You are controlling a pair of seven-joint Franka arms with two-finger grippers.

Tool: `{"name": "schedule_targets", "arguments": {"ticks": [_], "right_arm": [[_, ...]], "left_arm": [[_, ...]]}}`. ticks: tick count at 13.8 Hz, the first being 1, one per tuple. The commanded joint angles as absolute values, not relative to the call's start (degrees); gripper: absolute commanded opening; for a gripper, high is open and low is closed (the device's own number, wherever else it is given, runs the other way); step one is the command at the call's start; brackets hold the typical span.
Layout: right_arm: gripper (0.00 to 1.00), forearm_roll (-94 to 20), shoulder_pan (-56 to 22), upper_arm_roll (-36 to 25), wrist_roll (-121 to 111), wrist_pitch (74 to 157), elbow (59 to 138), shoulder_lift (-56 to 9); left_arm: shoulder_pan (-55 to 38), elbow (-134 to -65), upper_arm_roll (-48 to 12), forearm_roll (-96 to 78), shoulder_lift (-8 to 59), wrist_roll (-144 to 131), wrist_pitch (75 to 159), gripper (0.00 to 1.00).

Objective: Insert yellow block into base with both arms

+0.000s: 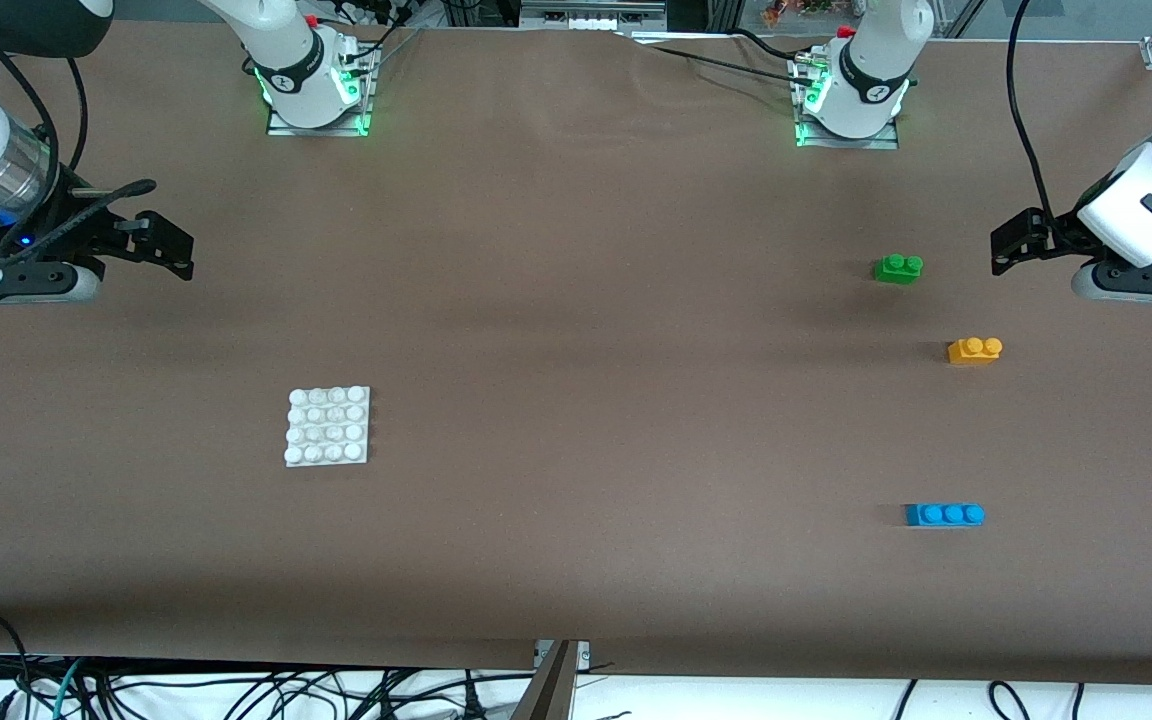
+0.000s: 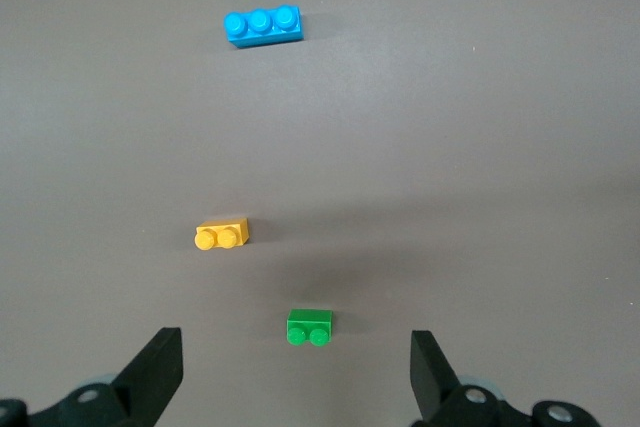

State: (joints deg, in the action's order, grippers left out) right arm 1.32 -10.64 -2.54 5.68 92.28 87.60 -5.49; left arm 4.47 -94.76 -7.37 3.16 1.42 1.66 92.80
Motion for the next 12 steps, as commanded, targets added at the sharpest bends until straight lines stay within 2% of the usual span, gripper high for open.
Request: {"name": "schedule_targets", "arguments": {"ticks": [1, 12], "right_arm": [[1.00, 2.5, -10.8, -2.3, 7.8, 93.0, 86.8, -5.5], [1.00, 2.5, -10.3, -2.4, 8.4, 93.2, 86.0, -6.1]], "left_arm": [[4.8, -94.0, -7.4, 2.3, 1.4, 3.3, 92.8, 1.00], [4.8, -94.0, -7.4, 2.3, 1.4, 3.3, 92.7, 1.00]]}}
